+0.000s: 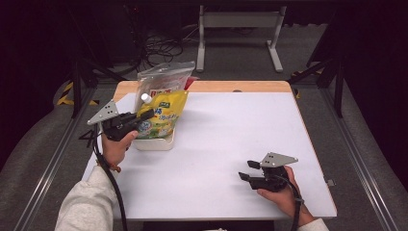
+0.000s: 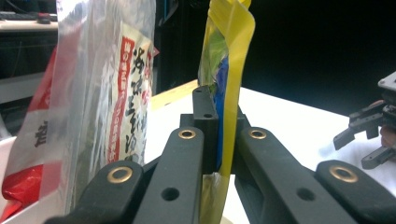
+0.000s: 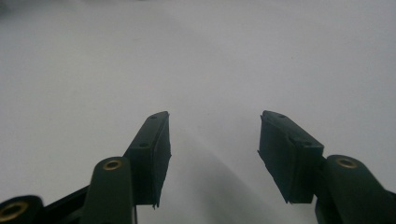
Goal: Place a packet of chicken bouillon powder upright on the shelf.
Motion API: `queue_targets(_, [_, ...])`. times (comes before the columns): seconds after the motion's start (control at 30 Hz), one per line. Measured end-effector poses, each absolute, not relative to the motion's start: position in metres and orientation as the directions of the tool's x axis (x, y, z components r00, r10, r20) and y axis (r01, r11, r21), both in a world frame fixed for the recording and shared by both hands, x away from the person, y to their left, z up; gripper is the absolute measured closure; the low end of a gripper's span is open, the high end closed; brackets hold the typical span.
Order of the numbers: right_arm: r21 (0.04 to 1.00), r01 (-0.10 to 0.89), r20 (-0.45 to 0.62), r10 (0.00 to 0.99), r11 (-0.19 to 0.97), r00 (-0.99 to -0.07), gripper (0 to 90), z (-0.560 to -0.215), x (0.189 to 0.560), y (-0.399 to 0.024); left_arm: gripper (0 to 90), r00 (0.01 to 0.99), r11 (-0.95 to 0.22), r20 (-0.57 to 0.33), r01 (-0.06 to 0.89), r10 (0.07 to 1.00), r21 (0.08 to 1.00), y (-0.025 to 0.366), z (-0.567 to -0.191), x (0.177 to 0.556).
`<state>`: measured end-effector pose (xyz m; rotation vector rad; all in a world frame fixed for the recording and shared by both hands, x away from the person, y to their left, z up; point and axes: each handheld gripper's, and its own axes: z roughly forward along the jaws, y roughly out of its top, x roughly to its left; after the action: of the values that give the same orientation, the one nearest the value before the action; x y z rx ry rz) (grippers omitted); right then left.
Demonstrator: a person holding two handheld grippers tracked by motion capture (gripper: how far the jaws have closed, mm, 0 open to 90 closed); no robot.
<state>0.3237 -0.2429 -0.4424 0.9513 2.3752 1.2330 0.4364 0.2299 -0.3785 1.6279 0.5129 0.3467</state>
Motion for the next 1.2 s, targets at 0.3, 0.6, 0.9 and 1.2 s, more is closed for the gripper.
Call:
queue_targets(0.3, [0.813, 0.409, 0.032, 0.669, 0.415, -0.743, 43.2, -0.440, 0.322, -0.240, 88.2, 0.837, -0.095, -0.082, 0.158, 0.541, 0.983, 0.231, -0.389, 0.440])
queue_targets(0.6, [0.820, 0.405, 0.036, 0.670, 0.404, -0.742, 43.2, -0.437, 0.321, -0.242, 85.9, 0.828, -0.106, -0.069, 0.153, 0.556, 0.983, 0.233, -0.389, 0.439])
queue_targets(0.9, [0.823, 0.397, 0.036, 0.661, 0.405, -0.749, 43.3, -0.435, 0.321, -0.240, 84.6, 0.804, -0.155, -0.017, 0.135, 0.594, 0.979, 0.239, -0.385, 0.430])
queue_targets(1.2, [0.824, 0.395, 0.038, 0.655, 0.407, -0.755, 43.0, -0.435, 0.321, -0.239, 88.5, 0.802, -0.213, 0.021, 0.133, 0.597, 0.968, 0.241, -0.385, 0.427])
